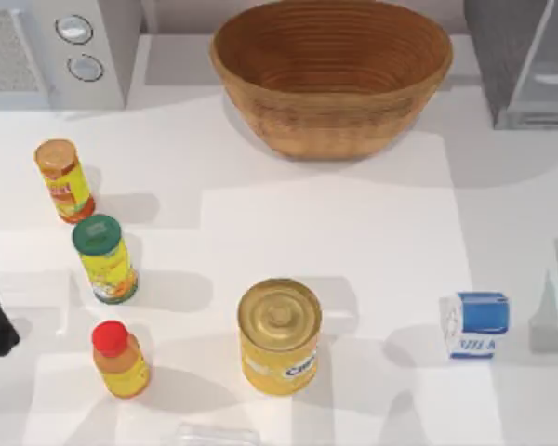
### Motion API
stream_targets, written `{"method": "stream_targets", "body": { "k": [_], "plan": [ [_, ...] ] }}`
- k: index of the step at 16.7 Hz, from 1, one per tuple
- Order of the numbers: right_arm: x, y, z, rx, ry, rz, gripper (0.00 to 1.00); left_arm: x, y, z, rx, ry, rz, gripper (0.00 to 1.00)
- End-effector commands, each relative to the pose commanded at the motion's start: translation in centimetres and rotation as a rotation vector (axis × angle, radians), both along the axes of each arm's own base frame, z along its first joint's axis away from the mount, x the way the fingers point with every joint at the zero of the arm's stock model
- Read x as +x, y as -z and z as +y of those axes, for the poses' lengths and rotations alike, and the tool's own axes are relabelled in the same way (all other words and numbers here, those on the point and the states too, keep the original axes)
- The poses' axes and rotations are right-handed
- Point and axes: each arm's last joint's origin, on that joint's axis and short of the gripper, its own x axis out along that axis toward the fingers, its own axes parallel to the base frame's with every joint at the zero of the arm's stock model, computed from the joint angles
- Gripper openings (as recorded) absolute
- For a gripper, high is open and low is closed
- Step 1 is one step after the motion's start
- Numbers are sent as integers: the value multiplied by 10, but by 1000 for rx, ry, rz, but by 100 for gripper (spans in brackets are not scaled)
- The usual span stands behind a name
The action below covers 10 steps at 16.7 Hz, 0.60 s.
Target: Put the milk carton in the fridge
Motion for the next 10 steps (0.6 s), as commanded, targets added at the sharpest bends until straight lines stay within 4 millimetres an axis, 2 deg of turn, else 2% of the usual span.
{"method": "stream_targets", "body": {
  "k": [5, 10],
  "plan": [
    [3, -2, 2, 8, -1, 5, 100, 0, 0, 0, 0, 0, 0, 100],
    [19, -7, 15, 41, -6, 35, 100, 0, 0, 0, 0, 0, 0, 100]
  ]
}}
